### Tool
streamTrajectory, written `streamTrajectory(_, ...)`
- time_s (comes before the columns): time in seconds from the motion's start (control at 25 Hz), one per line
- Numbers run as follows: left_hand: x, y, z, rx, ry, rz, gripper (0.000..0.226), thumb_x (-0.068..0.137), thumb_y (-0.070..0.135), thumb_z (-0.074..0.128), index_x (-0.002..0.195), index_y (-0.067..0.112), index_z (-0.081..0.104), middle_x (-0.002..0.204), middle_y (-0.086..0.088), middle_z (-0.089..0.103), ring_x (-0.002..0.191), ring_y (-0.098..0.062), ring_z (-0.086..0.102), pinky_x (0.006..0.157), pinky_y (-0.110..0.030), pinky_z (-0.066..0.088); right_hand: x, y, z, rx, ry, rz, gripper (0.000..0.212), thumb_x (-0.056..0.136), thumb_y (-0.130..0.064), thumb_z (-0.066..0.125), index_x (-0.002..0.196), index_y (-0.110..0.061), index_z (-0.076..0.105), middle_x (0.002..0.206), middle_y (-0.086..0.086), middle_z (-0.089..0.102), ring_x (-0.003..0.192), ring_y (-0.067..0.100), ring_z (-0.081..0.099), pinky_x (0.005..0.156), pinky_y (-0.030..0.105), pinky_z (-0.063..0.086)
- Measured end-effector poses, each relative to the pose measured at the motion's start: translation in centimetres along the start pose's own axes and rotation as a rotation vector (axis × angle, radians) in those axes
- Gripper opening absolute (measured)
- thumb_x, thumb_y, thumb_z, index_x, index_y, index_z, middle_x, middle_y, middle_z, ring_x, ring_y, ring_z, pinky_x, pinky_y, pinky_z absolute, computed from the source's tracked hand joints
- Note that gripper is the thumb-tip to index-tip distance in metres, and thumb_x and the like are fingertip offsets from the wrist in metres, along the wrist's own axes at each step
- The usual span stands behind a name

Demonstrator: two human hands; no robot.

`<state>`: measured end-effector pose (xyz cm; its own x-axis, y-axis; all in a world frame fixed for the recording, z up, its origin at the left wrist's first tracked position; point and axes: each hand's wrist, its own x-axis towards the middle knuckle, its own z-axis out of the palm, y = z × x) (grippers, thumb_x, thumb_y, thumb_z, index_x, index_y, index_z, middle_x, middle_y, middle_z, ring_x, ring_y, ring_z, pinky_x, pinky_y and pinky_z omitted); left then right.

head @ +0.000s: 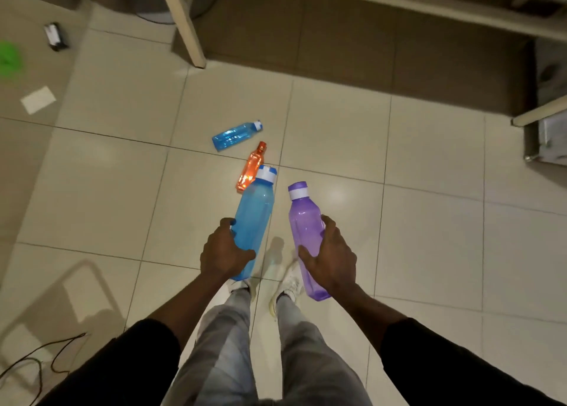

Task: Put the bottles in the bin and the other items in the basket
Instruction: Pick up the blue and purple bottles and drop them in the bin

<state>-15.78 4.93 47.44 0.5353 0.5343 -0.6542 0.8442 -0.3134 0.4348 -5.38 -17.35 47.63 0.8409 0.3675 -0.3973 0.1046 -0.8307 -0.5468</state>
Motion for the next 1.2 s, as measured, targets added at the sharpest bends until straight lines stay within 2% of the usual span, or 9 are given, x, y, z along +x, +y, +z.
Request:
streamTrajectory(0.08,-1.6,-0.8,-3.3,-0.049,0.058,-0.024,0.094,0.071,0.032,0.097,0.148,0.018,0.044,0.131,-0.005,0.065,0.112,-0.030,0.070,0.095,-0.047,0.062,-0.1,-3.6,-0.7,-0.003,-0.011,-0.041,0.081,0.085,-0.061,0.073,0.148,-0.028,0.034,0.130,-0.007,0.058,0.098,0.004,0.051,0.075,0.012,0.038)
streamTrajectory(0.24,-3.4,-3.7,-9.1,-0.157,0.165,-0.074,0.093,0.069,0.033,0.097,0.146,0.021,0.046,0.123,0.001,0.065,0.106,-0.026,0.070,0.091,-0.046,0.062,1.2,-10.9,-0.7,-0.064,0.002,-0.170,0.080,0.083,-0.068,0.068,0.145,-0.034,0.030,0.125,-0.009,0.060,0.093,0.005,0.052,0.068,0.008,0.032)
streamTrajectory(0.4,-3.7,-6.6,-15.2,-0.205,0.214,-0.112,0.092,0.069,0.037,0.096,0.146,0.022,0.047,0.123,0.001,0.066,0.104,-0.025,0.069,0.090,-0.043,0.061,2.5,-18.0,0.0,-0.135,0.007,-0.253,0.080,0.082,-0.068,0.066,0.145,-0.036,0.027,0.125,-0.009,0.061,0.099,0.015,0.064,0.074,0.025,0.042)
streamTrajectory(0.48,-3.0,-8.0,-19.2,-0.215,0.242,-0.127,0.094,0.069,0.038,0.095,0.148,0.022,0.047,0.124,0.001,0.066,0.105,-0.026,0.069,0.088,-0.041,0.060,3.3,-21.9,0.8,-0.167,0.008,-0.294,0.081,0.081,-0.068,0.063,0.145,-0.036,0.027,0.124,-0.011,0.061,0.101,0.018,0.066,0.072,0.028,0.042)
streamTrajectory(0.64,-0.8,-10.2,-26.4,-0.224,0.311,-0.136,0.096,0.069,0.038,0.094,0.150,0.023,0.045,0.126,0.001,0.066,0.105,-0.025,0.069,0.088,-0.041,0.061,5.3,-28.3,2.2,-0.141,0.011,-0.364,0.081,0.080,-0.070,0.066,0.144,-0.033,0.034,0.120,-0.012,0.062,0.097,0.015,0.067,0.062,0.018,0.037)
streamTrajectory(0.84,2.3,-11.5,-32.6,-0.284,0.379,-0.168,0.095,0.069,0.037,0.096,0.149,0.021,0.046,0.128,-0.001,0.066,0.109,-0.028,0.069,0.092,-0.046,0.062,9.6,-35.9,3.4,-0.207,-0.002,-0.427,0.078,0.082,-0.061,0.070,0.145,-0.031,0.034,0.119,-0.006,0.062,0.093,0.021,0.066,0.065,0.027,0.046)
streamTrajectory(0.96,4.5,-11.7,-34.8,-0.313,0.393,-0.184,0.095,0.069,0.037,0.097,0.148,0.021,0.047,0.126,0.000,0.066,0.107,-0.026,0.069,0.090,-0.043,0.062,13.2,-39.7,4.0,-0.196,-0.010,-0.456,0.078,0.083,-0.060,0.072,0.145,-0.029,0.035,0.122,-0.005,0.062,0.090,0.019,0.065,0.062,0.024,0.045)
streamTrajectory(1.04,6.4,-11.8,-36.6,-0.329,0.412,-0.206,0.095,0.068,0.036,0.097,0.147,0.022,0.047,0.125,0.001,0.066,0.105,-0.025,0.069,0.088,-0.040,0.062,16.2,-42.4,4.9,-0.203,-0.024,-0.475,0.079,0.084,-0.062,0.071,0.145,-0.028,0.035,0.124,-0.004,0.062,0.094,0.019,0.066,0.066,0.027,0.050)
streamTrajectory(1.2,10.4,-11.5,-41.0,-0.336,0.448,-0.266,0.094,0.070,0.035,0.097,0.148,0.021,0.048,0.126,-0.002,0.066,0.106,-0.026,0.069,0.091,-0.043,0.063,21.9,-48.4,6.3,-0.175,-0.043,-0.525,0.076,0.084,-0.061,0.072,0.143,-0.028,0.036,0.123,-0.004,0.064,0.090,0.016,0.064,0.060,0.021,0.039)
